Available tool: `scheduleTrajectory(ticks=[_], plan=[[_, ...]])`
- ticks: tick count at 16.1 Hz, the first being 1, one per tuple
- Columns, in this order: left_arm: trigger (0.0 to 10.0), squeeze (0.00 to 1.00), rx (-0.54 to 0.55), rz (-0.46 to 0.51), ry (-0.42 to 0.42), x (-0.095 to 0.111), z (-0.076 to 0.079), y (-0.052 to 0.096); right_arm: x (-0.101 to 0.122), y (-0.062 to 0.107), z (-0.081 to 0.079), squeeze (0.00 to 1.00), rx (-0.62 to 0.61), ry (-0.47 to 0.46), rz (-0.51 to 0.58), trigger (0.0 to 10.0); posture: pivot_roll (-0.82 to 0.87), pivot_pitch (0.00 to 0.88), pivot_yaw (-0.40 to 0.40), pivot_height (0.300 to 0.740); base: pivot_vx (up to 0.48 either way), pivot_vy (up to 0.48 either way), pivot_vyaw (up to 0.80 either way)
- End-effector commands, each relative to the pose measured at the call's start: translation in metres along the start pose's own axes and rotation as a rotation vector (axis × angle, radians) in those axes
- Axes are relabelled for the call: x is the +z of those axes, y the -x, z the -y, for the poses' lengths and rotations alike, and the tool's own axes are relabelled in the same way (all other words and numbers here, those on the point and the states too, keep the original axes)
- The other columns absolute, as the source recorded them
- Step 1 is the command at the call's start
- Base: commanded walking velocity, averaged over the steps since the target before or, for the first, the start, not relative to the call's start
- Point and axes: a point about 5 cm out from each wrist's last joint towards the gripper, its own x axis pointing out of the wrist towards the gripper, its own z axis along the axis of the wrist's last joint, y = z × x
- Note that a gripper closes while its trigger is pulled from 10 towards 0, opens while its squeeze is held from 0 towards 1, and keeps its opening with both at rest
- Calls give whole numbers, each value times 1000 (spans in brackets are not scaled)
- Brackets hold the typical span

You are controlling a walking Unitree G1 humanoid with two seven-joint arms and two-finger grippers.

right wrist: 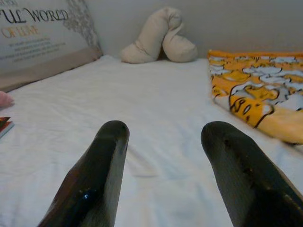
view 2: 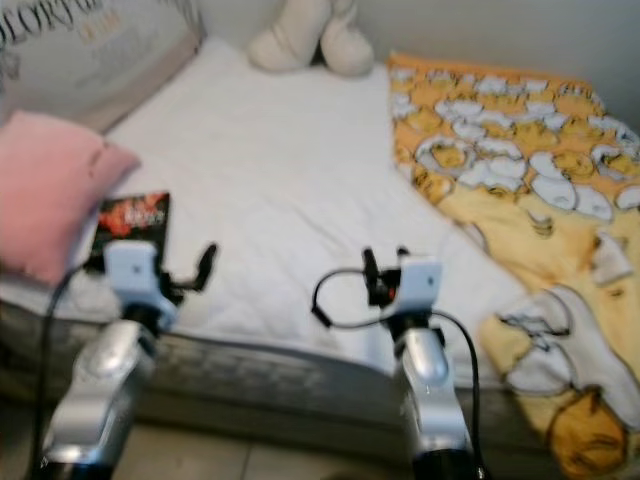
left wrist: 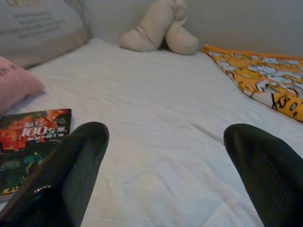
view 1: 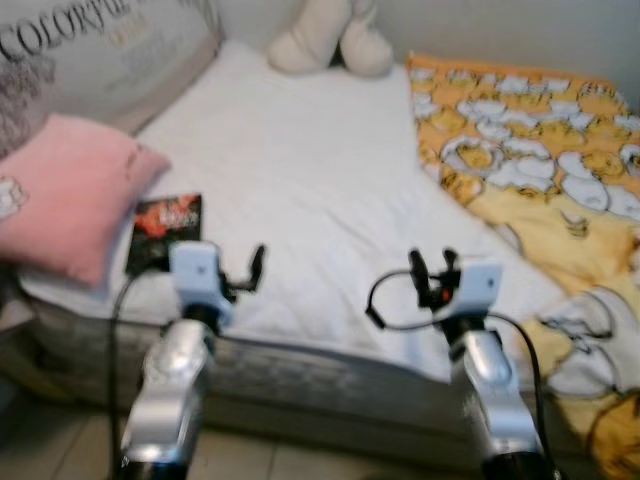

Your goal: Clean up the room

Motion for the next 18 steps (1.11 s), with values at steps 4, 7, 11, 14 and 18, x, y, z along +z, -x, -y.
scheduleTrajectory(ticks=[4, 7, 11, 14, 18], plan=[[10000, 0, -17, -4, -9, -3, 7, -4, 3, -3, 11, 0, -49, 28, 3, 10000, -22, 0, -10, 740, 0, -421, 0], [10000, 0, -7, -8, -21, -5, 5, -4, 0, -3, 16, 0, -101, 80, -13, 10000, -22, 0, -8, 740, 250, -406, 0], [10000, 0, -22, -20, -25, -6, 4, -7, -1, -3, 12, 0, -82, 89, -14, 10000, -26, 0, -4, 740, 145, -188, -300], [10000, 0, -26, -26, -33, -7, 4, -8, -2, -2, 13, 0, -87, 89, -17, 10000, -28, 0, -3, 740, 0, 0, -621], [10000, 0, -37, -41, -58, -10, 6, -8, -3, -2, 15, 0, -91, 96, -19, 10000, -26, 0, -4, 740, 0, 0, -625]])
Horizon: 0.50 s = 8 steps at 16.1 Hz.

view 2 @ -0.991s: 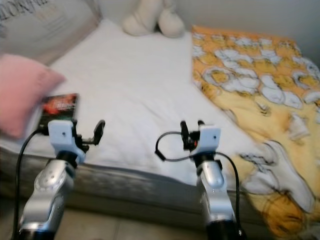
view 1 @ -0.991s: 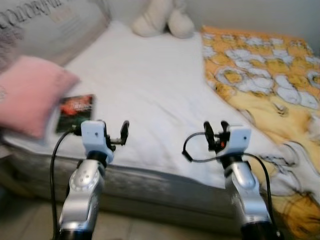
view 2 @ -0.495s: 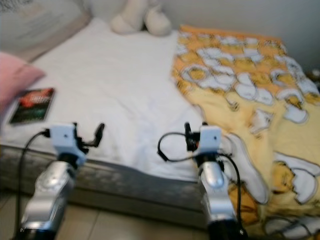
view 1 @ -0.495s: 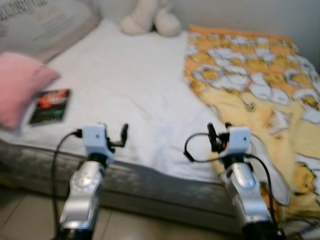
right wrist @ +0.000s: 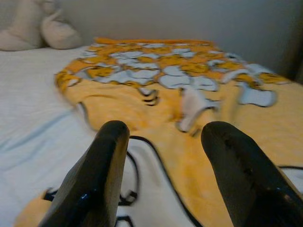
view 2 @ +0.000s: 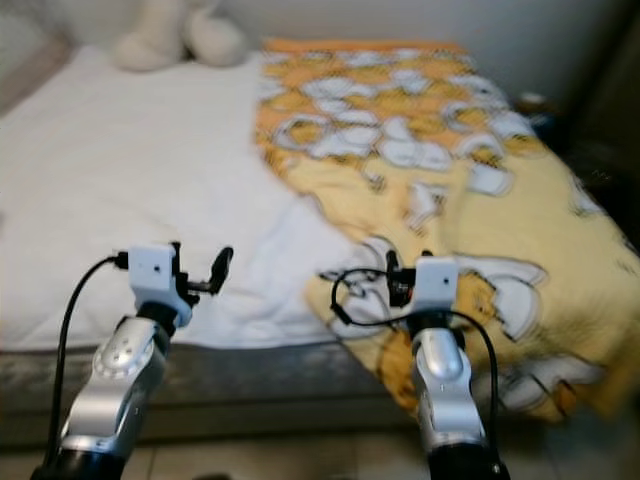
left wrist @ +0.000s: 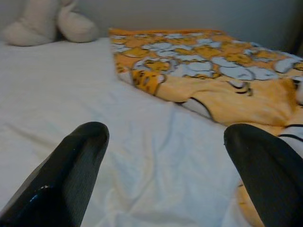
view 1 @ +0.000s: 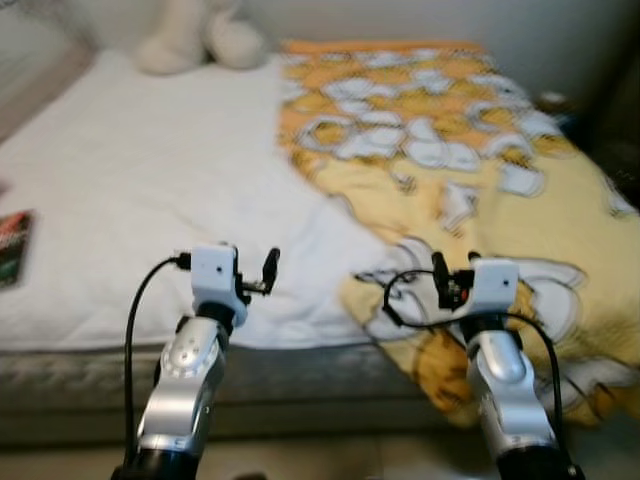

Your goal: Clean up the room

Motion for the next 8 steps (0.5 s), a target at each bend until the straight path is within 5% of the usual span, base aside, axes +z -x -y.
scheduleTrajectory(ticks=[1, 2, 4, 7, 8], plan=[[10000, 0, 23, -20, -16, -3, -4, 1, 2, -3, -5, 0, 9, -2, 10, 10000, -24, 0, -6, 740, 0, 0, -600], [10000, 0, 26, -20, -16, -4, -4, 1, 2, -3, -5, 0, 9, 2, 8, 10000, -24, 0, -6, 740, 0, 0, -600], [10000, 1000, 55, -18, -10, -4, -11, 3, 3, -4, -4, 0, 7, 4, 21, 10000, -18, 0, -8, 740, 0, 0, 0], [10000, 1000, 56, -17, -10, -3, -13, 4, 1, -3, -6, 0, 15, 7, 15, 10000, -11, 0, -10, 740, 0, 0, 0], [10000, 820, 45, -19, 6, -3, -13, 4, 1, -3, -7, 0, 17, 7, 14, 10000, -9, 0, -12, 740, 0, 0, 0]])
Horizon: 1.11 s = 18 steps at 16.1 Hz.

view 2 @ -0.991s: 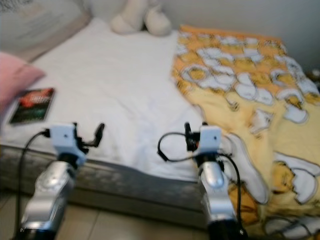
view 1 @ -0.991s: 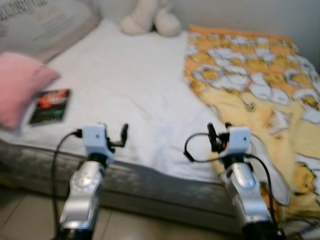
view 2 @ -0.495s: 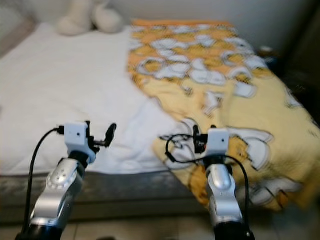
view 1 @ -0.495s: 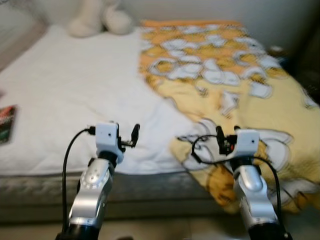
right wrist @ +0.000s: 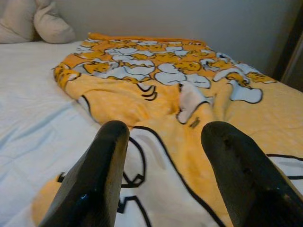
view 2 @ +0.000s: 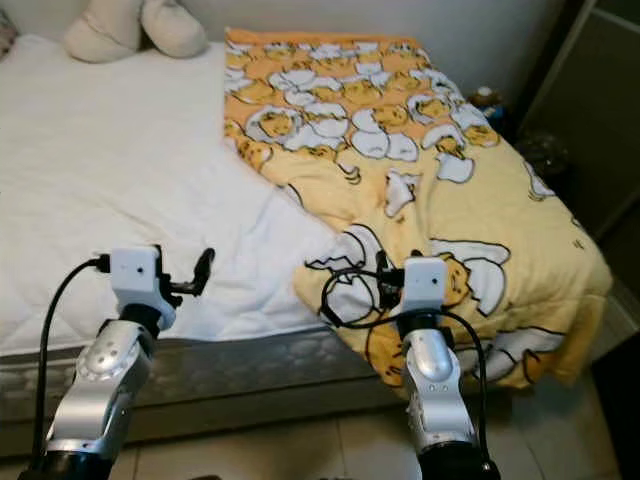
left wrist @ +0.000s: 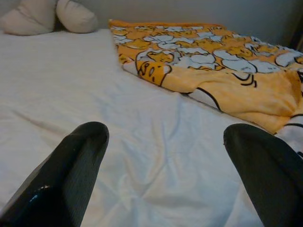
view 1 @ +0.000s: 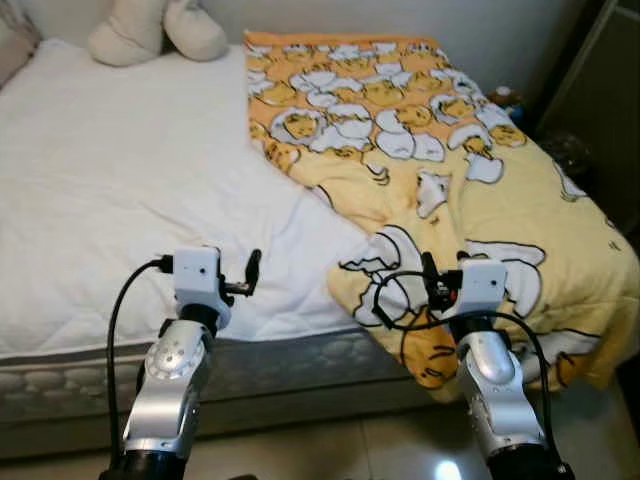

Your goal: Clean up the room

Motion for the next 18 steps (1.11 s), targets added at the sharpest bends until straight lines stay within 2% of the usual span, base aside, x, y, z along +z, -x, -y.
scheduleTrajectory(ticks=[1, 2, 5, 8, 12, 14, 18], plan=[[10000, 0, -48, 16, 22, 5, 5, 0, 4, -4, 0, 0, 3, 8, 18, 10000, -7, 0, -15, 740, 0, 480, 0], [10000, 0, -49, 23, -53, 7, 7, -1, 4, -6, -2, 0, 14, 0, 8, 10000, -2, 0, -17, 740, 0, 480, -769], [10000, 0, -67, 33, -82, 10, 9, -3, 3, -7, -3, 0, 17, -2, 4, 10000, 0, 0, -15, 740, 0, 470, -754], [10000, 0, -99, 14, -78, 9, 13, -4, 2, -7, -4, 0, 10, -14, 8, 10000, -3, 0, -8, 740, 287, 351, -748], [10000, 0, -109, -13, -104, 6, 15, -8, 1, -7, 0, 0, -17, -24, 10, 10000, -5, 0, -1, 740, 0, 0, -188], [10000, 0, -137, 11, -97, 10, 17, -9, 2, -8, -1, 0, -18, -22, 16, 10000, -12, 0, 4, 740, 0, 0, 0], [10000, 0, -174, 41, -98, 14, 22, -8, 1, -10, -1, 0, -18, -16, 10, 10000, -7, 0, 2, 740, 412, -120, 0]])
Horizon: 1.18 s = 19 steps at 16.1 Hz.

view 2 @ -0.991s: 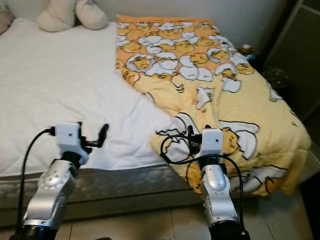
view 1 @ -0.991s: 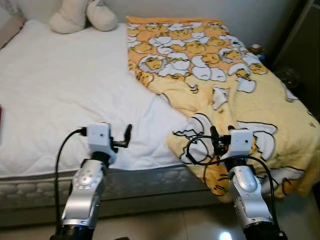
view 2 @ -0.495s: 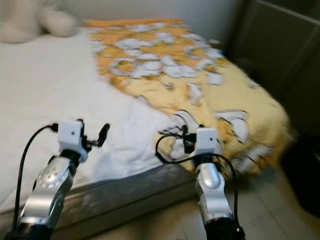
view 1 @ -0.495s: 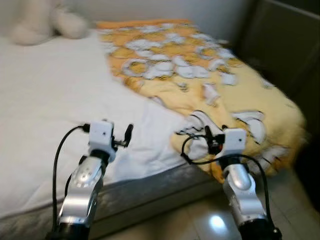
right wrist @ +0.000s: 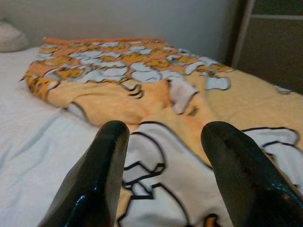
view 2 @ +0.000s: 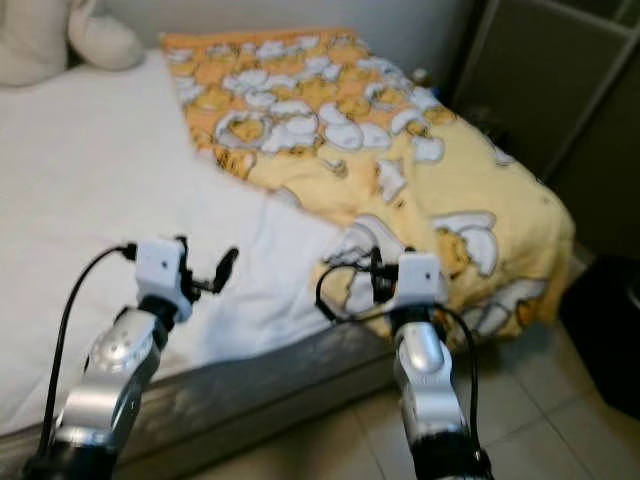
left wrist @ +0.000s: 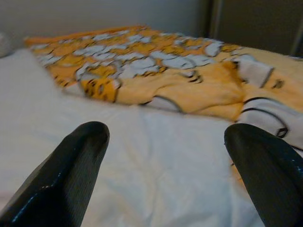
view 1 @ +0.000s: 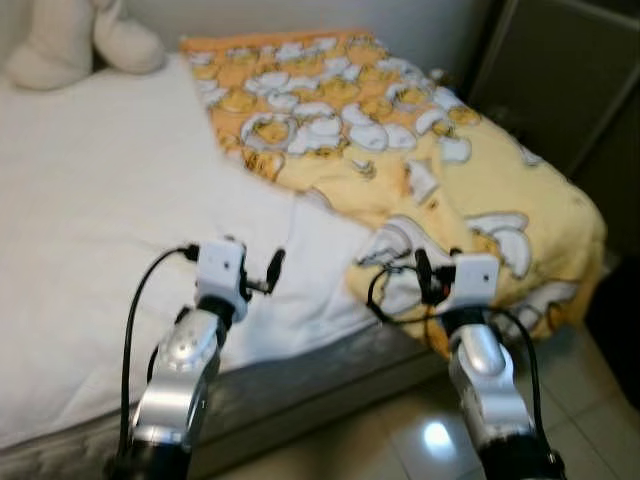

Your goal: Clean up the room

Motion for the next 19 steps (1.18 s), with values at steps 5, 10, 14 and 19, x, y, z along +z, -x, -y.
scheduleTrajectory(ticks=[5, 10, 14, 19], plan=[[10000, 0, -148, -37, -124, -4, -7, 18, -16, -19, 4, 0, -9, -80, -123, 10000, 45, 0, 16, 740, 249, 0, 0], [10000, 0, -491, -8, -213, 23, -2, 52, -19, -38, -20, 0, 45, -102, -217, 10000, 183, 21, 68, 740, 0, 0, 0], [10000, 0, -699, -46, -176, 52, 8, 85, -24, -43, -27, 0, 17, -90, -292, 10000, 294, 131, 119, 740, 0, 0, 0], [10000, 0, -656, -102, -70, 55, 20, 113, -22, -47, -17, 0, -13, 9, -294, 10000, 308, 218, 131, 740, 0, 0, 0]])
